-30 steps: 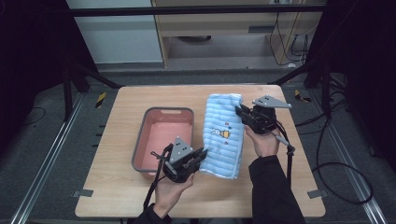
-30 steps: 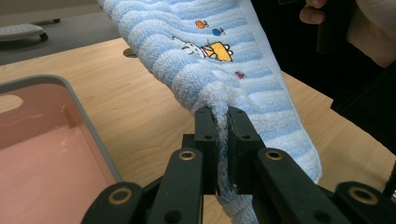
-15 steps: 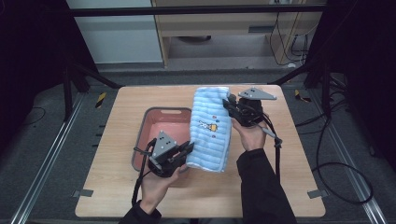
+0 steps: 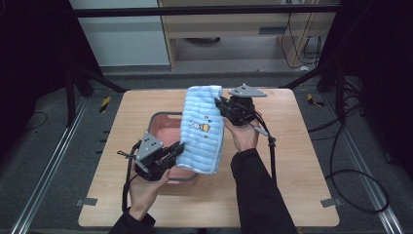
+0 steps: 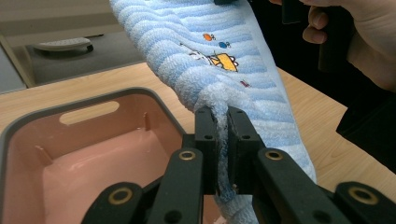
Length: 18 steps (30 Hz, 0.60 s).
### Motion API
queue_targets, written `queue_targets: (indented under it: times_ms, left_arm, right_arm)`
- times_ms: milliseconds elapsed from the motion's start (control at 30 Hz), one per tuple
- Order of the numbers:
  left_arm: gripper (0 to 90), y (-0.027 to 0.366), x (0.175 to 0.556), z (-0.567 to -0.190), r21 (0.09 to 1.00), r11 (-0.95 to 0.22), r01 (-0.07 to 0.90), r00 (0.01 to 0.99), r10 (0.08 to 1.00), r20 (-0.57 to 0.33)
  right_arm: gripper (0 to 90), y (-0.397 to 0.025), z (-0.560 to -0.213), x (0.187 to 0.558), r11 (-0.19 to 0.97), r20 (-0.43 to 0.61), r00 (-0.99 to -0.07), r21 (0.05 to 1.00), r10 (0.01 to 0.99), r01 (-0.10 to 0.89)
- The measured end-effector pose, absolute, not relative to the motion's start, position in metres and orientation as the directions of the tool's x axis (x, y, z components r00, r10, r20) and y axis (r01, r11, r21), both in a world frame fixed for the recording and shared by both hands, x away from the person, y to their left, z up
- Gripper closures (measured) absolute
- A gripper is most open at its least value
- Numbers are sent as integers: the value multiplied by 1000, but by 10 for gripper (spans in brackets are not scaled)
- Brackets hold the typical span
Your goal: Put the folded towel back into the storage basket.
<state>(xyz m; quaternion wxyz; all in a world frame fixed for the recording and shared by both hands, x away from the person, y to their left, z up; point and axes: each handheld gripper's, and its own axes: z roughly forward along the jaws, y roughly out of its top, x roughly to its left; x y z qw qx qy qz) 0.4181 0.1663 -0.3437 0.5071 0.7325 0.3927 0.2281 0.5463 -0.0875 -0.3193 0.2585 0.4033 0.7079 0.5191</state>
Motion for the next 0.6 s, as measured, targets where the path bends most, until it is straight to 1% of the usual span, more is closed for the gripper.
queue_targets:
  times_ms: [600]
  left_arm:
    - [843,205,426,-348,914,-154,375,517,853,-69]
  right_arm:
    - [796,-40,-325,566,138,64,-576,944,815,299]
